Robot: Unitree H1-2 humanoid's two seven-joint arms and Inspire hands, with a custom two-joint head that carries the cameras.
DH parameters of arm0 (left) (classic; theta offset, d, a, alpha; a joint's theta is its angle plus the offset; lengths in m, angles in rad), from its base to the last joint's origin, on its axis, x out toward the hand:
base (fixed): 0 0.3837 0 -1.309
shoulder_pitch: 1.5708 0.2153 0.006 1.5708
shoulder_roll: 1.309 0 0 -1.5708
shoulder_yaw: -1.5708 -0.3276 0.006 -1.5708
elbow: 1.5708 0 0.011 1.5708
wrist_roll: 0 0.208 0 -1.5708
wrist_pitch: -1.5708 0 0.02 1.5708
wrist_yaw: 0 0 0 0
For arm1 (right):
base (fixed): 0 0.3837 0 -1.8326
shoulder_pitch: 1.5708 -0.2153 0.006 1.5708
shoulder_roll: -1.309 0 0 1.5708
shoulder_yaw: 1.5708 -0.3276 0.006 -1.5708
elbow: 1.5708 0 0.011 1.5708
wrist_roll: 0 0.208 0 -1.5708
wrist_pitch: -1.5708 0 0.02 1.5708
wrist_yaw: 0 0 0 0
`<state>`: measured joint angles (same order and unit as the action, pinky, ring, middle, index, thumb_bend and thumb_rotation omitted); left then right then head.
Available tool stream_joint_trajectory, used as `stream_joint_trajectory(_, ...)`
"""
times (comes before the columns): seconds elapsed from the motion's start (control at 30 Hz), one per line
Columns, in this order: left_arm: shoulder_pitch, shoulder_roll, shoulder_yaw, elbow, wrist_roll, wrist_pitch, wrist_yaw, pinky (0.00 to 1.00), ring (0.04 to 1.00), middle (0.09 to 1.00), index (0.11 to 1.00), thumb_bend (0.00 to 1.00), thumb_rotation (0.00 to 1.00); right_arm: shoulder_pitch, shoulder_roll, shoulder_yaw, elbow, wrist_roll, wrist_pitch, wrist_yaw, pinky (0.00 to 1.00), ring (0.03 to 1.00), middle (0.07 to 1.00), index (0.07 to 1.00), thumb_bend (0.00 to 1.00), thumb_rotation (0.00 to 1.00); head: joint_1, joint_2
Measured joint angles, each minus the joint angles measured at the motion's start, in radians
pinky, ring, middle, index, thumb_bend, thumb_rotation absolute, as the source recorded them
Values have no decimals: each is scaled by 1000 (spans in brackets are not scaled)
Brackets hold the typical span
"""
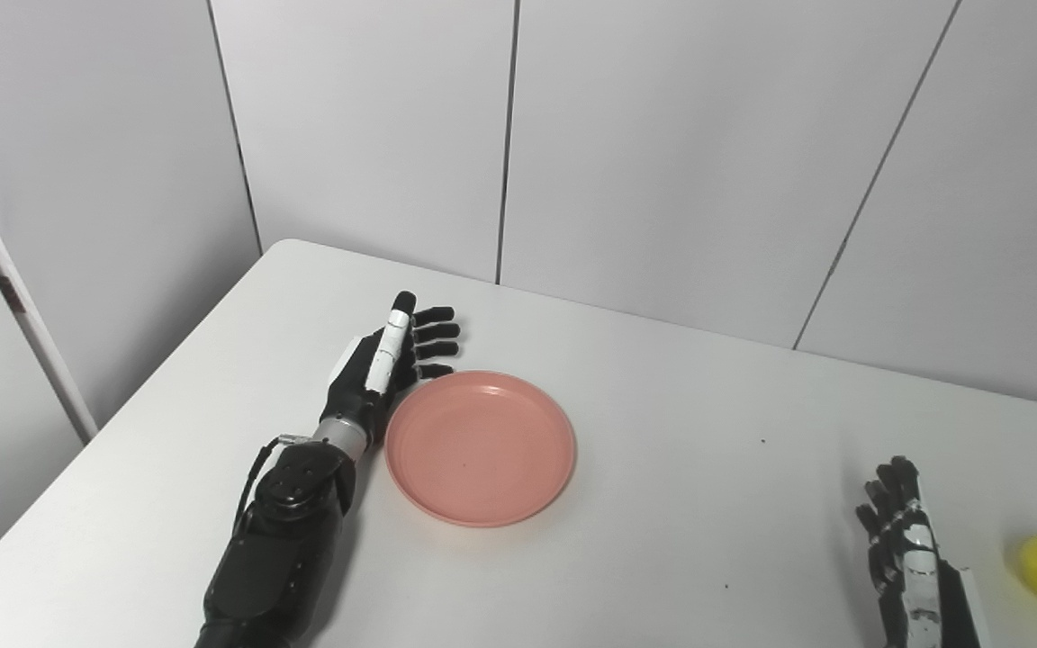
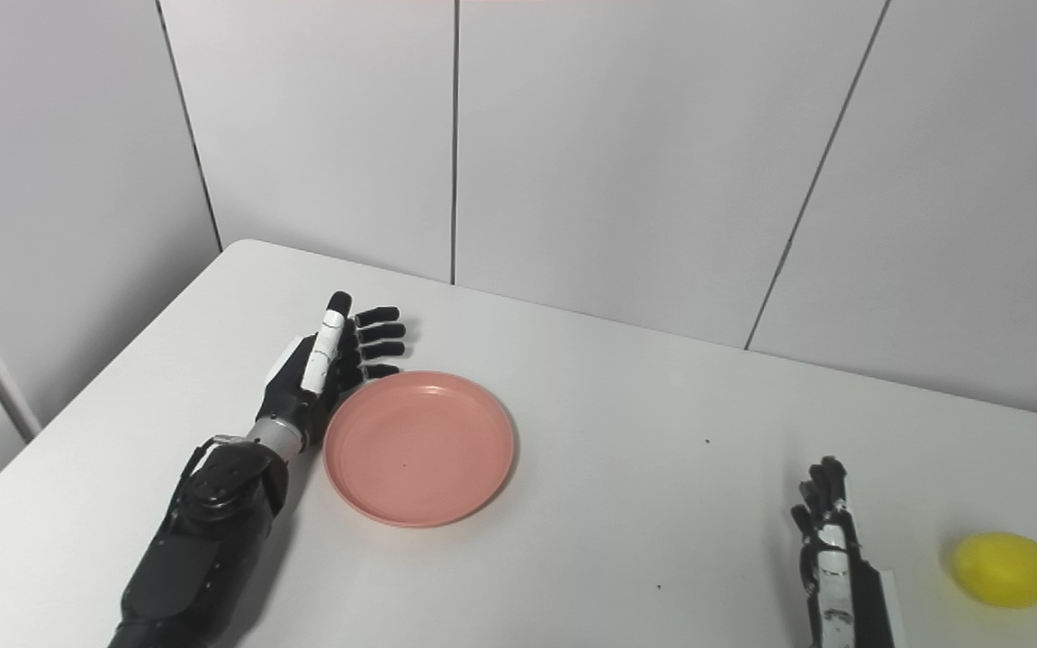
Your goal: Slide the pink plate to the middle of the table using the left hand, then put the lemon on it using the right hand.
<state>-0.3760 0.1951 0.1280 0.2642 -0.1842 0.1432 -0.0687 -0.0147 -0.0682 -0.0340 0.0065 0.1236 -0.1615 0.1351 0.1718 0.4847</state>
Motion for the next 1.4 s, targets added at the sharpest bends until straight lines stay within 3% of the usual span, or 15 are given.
stream_joint_trajectory(0.23,5,-5,-9,0,-3,1,-19,662,745,759,716,882,993,0,0,0,0,0,0,0,1000,1000,1000,1000,757,981,-2,0)
stream_joint_trajectory(0.47,9,-26,-37,8,2,-6,-25,630,732,741,696,853,975,0,1,0,0,1,0,0,1000,1000,1000,1000,756,982,-8,3)
stream_joint_trajectory(0.67,4,-44,-52,45,17,-51,-28,626,726,730,700,821,974,0,2,0,-1,0,0,0,1000,1000,1000,1000,764,975,-14,9)
stream_joint_trajectory(0.93,-11,-61,-69,104,43,-127,-27,602,722,734,704,855,962,2,5,0,-1,0,0,0,1000,1000,1000,998,786,955,-41,17)
stream_joint_trajectory(1.23,-25,-82,-86,162,80,-200,-1,600,713,730,705,863,960,13,50,24,-21,-25,1,-21,1000,1000,999,991,811,948,-95,31)
stream_joint_trajectory(1.4,-29,-89,-91,171,87,-207,8,615,717,735,694,883,966,18,63,35,-27,-39,1,-34,1000,1000,1000,992,815,955,-133,38)
